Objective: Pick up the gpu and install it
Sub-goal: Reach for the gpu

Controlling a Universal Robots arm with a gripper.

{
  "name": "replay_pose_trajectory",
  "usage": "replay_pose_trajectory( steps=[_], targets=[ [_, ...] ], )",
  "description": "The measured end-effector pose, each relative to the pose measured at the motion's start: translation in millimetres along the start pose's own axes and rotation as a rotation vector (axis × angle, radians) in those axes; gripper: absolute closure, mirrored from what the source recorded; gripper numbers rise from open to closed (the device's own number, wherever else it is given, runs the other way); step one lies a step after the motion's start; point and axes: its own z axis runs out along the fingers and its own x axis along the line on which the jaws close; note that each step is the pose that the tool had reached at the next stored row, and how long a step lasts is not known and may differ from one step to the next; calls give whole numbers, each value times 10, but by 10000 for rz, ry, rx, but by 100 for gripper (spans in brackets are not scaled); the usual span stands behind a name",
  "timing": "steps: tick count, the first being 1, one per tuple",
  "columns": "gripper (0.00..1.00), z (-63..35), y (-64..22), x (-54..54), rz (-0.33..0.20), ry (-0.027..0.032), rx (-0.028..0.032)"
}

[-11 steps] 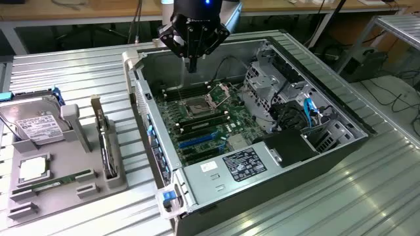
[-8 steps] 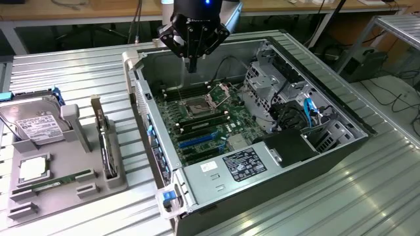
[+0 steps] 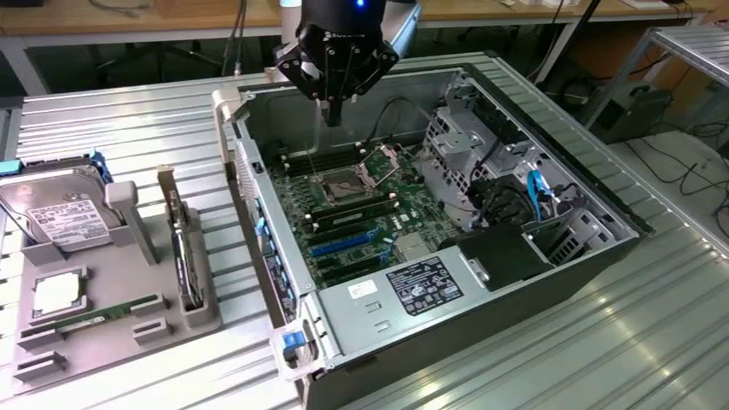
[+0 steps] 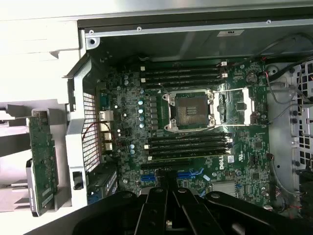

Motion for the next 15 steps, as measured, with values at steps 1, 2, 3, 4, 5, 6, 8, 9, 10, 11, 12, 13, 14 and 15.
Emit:
replay_pose_trajectory(
  steps=[1, 2, 3, 4, 5, 6, 8, 9, 10, 11, 12, 13, 14, 15],
  targets=[
    [89, 0, 0, 0, 0, 0, 0],
    [89, 0, 0, 0, 0, 0, 0],
    [89, 1, -1, 6, 2, -2, -1],
    [89, -1, -9, 24, 2, -2, 1],
    [89, -3, -31, 58, 0, -5, 0],
    [89, -5, -67, 114, -1, -7, 0],
    [89, -10, -122, 207, 1, -9, -1],
    [89, -12, -141, 240, 1, -9, -1],
    [89, -14, -158, 274, 0, -8, 1],
    [89, -15, -175, 307, 0, -9, -1],
    [89, -17, -203, 369, -1, -9, -1],
    [89, -19, -218, 405, 0, -9, 0],
    [89, -21, -234, 448, 1, -8, 1],
    [89, -21, -257, 514, 0, -9, -1]
  ],
)
